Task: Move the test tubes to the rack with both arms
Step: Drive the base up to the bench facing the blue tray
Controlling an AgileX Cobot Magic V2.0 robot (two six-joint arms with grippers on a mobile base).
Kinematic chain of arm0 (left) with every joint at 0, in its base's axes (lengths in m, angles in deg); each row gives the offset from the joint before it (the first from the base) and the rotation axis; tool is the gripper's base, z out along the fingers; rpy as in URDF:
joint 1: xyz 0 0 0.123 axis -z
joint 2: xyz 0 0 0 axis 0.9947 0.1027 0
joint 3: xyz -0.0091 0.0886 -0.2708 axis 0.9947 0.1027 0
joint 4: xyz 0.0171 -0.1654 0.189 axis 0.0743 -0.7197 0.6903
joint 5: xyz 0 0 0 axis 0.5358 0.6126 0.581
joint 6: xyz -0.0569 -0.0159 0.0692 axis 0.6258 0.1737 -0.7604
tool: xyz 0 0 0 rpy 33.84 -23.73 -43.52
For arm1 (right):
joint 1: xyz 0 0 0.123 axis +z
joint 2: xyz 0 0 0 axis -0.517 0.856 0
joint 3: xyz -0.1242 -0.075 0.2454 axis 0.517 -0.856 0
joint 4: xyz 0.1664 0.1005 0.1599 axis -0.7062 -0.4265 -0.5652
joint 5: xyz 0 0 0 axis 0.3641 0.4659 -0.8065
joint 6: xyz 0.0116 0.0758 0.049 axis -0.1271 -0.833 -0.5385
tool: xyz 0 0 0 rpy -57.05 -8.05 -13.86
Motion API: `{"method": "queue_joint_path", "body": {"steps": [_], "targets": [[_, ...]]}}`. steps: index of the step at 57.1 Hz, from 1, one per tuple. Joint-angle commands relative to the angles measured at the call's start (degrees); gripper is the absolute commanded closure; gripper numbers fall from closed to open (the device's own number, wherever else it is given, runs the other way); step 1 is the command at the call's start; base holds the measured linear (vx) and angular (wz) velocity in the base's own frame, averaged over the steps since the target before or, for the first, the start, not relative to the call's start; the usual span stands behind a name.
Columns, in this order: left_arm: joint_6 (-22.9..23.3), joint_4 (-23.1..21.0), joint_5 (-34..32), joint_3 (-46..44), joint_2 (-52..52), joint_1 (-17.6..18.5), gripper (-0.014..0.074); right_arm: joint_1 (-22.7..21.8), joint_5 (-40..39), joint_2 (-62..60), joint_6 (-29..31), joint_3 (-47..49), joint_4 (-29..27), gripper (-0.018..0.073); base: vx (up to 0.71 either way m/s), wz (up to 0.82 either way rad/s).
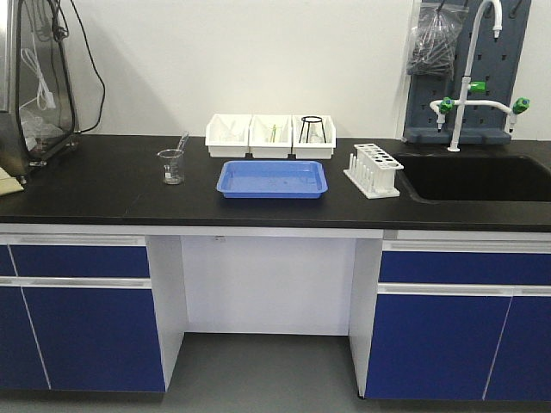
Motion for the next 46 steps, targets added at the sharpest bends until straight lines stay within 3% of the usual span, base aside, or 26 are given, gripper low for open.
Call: {"method": "queue_joint_path", "body": {"steps": [1,46], "targets": [[0.46,0.00,-4.26,-1.46,-0.71,-0.02,0.0601,-0.32,-4.49,-0.59,0.22,-0.77,0.47,0.0568,0.00,0.00],[0.46,0.00,-4.26,-1.46,-0.71,-0.02,0.0601,-0.32,-4.49,-0.59,0.22,-0.77,0.47,0.0568,0.00,0.00]]}}
